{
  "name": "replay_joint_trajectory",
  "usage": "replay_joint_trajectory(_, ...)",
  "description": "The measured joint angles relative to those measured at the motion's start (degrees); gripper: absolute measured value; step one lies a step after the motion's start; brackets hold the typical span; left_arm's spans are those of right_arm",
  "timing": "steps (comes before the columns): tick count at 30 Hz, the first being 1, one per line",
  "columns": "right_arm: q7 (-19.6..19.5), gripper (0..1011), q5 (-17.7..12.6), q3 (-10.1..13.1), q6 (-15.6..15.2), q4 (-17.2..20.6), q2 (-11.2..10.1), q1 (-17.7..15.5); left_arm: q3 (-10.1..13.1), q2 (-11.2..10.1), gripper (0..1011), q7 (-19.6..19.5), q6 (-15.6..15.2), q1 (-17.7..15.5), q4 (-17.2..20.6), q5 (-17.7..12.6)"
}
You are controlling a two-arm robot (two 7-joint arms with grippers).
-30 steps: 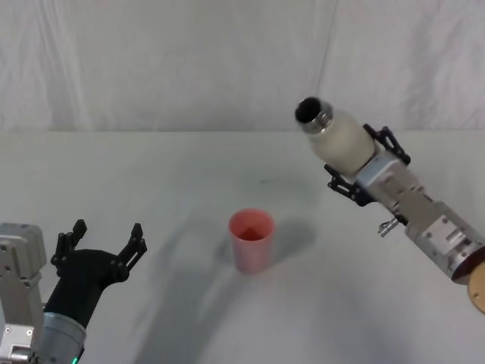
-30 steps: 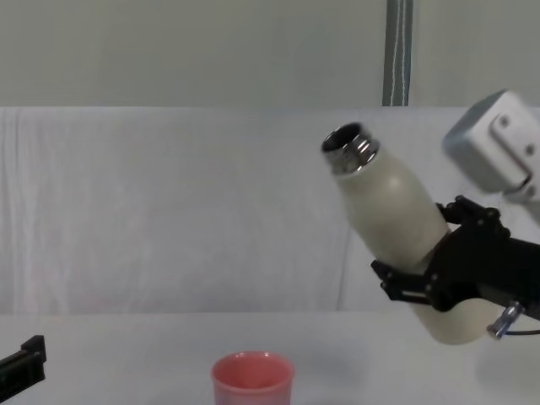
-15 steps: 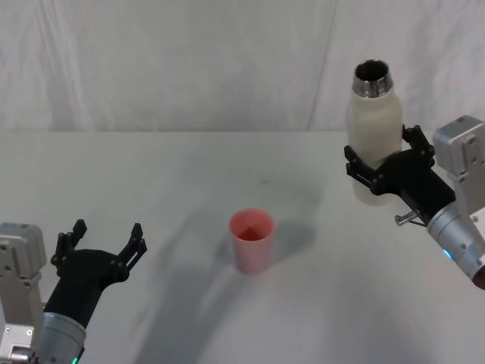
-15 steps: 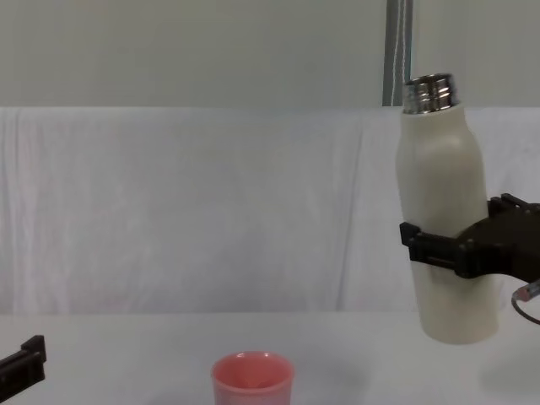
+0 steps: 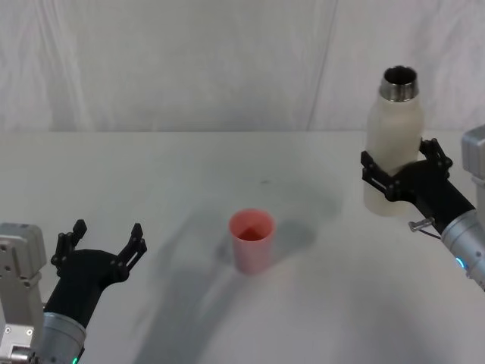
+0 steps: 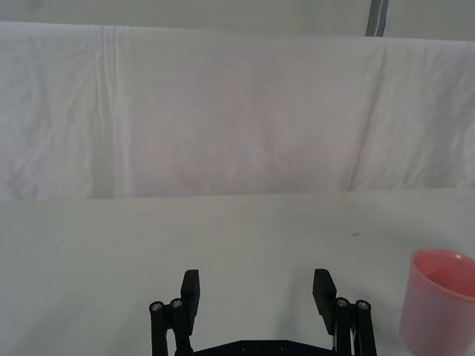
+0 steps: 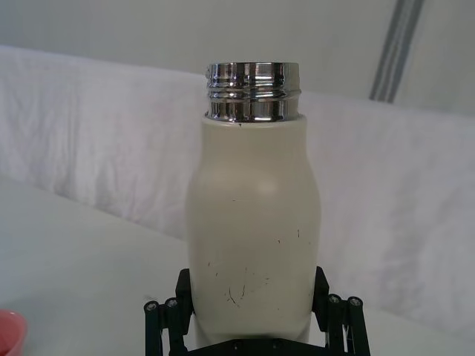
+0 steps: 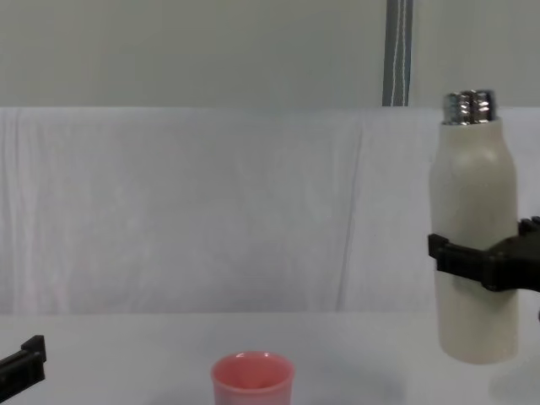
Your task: Grasp the thermos with one hand and pour water into the cup lid.
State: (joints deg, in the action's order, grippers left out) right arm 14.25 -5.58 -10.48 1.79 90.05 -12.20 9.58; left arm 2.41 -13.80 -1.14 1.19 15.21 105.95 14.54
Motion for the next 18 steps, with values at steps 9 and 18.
replay_joint_trajectory(9, -1.1, 950, -3.0, 1.7, 0.6, -1.0, 0.5, -1.6, 0.0, 0.0, 1001, 0.0, 0.0, 0.0, 0.0, 0.0)
replay_joint_trajectory(18, -1.3, 950, -4.1, 2.2, 2.7, -2.2, 0.5, -2.3, 0.0, 0.0, 1001, 0.0, 0.0, 0.0, 0.0, 0.0)
